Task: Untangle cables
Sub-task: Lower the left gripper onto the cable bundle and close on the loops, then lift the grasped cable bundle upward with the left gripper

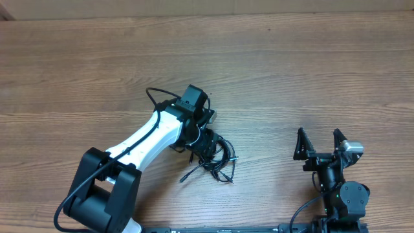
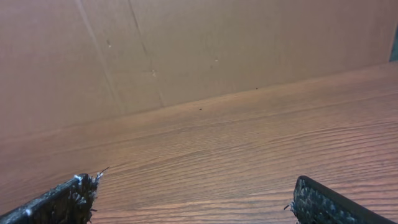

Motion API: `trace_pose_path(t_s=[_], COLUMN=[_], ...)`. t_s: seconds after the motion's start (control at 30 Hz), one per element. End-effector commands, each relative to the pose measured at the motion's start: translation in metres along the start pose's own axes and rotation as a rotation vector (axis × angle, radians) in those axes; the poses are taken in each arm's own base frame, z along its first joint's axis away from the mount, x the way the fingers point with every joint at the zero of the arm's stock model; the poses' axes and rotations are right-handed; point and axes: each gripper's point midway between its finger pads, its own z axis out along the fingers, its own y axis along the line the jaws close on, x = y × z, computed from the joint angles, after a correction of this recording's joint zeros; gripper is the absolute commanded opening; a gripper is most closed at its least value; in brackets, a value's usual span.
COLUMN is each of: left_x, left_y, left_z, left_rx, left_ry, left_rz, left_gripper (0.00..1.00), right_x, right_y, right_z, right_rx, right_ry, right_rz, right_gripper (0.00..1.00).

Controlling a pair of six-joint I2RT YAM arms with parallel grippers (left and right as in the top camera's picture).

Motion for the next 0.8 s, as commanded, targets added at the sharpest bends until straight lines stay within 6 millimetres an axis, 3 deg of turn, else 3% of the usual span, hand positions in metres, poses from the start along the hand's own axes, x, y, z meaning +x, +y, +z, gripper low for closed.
trace_pose_path(t_s=[0.0,0.17,0.3,0.43,0.77], left_x=[0.006,0.007,0.007,0.011,0.009], left_y=[0.004,0.004,0.003,0.004,-0.007], left_z=[0.008,0.008,0.009,0.012,0.019], left_rx=[-0.017,-0.018,-0.01,-0.011,0.069], left_ry=[0.015,0.017,0.02,0.024,-0.001], left_rz=[-0.012,-0.013,-0.013,-0.015,-0.004], left_gripper=[0.69,0.66,0.56,0.58,0.48], right_x=[0.002,0.002,0.002,0.002,0.002], right_y=[-0.004,-0.004,-0.004,-0.004,-0.004], right_z=[0.001,0.001,0.001,0.001,0.001], right_rx=[0.017,0.017,0.017,0.017,0.017], right_ry=[0.0,0.0,0.0,0.0,0.0], right_rz=[-0.003,-0.003,-0.003,-0.003,-0.003], right_gripper=[1.0,1.0,1.0,1.0,1.0])
